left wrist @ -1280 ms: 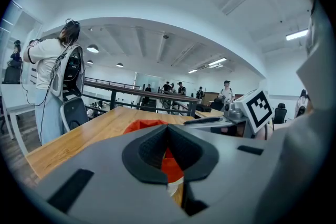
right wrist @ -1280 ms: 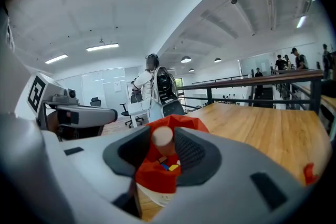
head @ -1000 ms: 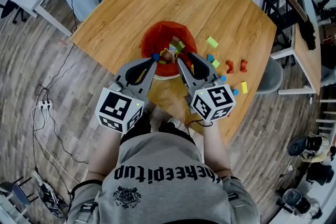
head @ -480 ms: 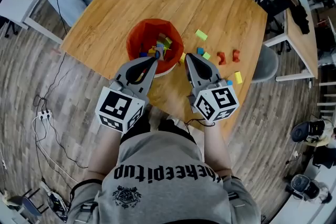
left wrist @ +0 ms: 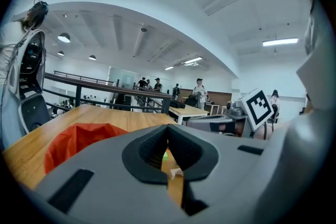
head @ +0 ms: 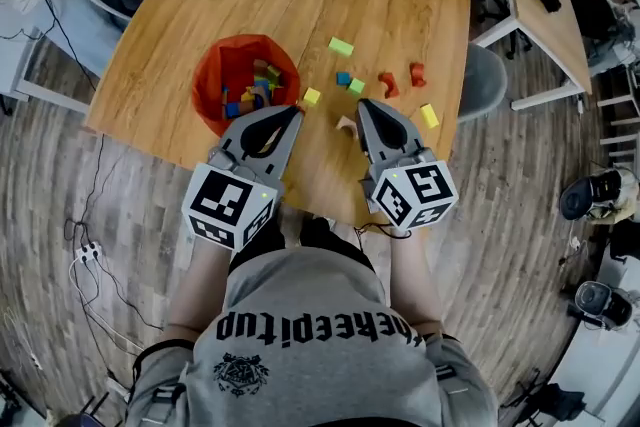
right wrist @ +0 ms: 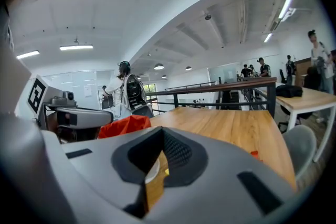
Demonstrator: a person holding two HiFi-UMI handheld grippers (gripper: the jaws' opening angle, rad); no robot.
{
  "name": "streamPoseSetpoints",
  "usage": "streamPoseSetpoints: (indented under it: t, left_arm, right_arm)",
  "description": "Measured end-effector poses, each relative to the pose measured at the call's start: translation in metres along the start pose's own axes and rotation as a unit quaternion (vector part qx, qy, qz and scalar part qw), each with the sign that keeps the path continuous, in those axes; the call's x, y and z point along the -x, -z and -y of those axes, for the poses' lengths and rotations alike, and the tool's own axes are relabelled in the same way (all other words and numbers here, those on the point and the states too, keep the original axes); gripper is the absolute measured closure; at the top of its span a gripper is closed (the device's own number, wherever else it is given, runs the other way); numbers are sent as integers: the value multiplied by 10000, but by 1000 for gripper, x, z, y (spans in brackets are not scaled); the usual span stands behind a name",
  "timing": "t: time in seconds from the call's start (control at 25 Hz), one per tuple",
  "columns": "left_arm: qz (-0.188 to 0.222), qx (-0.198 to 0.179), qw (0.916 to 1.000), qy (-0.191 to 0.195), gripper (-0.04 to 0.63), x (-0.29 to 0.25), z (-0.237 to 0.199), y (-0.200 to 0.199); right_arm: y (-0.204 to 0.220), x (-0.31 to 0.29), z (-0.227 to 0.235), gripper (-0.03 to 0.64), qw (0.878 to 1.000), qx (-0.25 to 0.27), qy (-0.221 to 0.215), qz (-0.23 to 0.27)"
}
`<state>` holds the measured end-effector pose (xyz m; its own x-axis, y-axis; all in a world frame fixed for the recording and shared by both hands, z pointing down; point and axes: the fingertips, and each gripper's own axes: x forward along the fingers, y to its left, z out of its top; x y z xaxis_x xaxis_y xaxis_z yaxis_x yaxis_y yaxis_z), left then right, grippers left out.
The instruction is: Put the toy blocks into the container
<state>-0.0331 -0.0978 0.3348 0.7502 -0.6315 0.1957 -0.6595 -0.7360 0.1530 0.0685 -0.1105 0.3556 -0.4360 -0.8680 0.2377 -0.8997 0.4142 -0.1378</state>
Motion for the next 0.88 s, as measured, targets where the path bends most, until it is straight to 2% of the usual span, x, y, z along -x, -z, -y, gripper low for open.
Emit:
streamPoseSetpoints:
  t: [0.2,0.4,0.68,0.88]
  left_arm:
    - [-84,-66,9991,418,580,-20,26,0]
    - [-124,-86,9978,639,580,-35,45,0]
    - [-188,-98,9963,829,580,-49,62,2]
    - [-210,-68,9966,797,580,-52,62,3]
  right_arm:
    - [3,28,25,607,9989,-127,440,37]
    - [7,48,42,606,9976,-173,670,20]
    - [15,62,56,606,9967,-264,761,-49]
    - [21,58,59,606,9970,-284,699,-148]
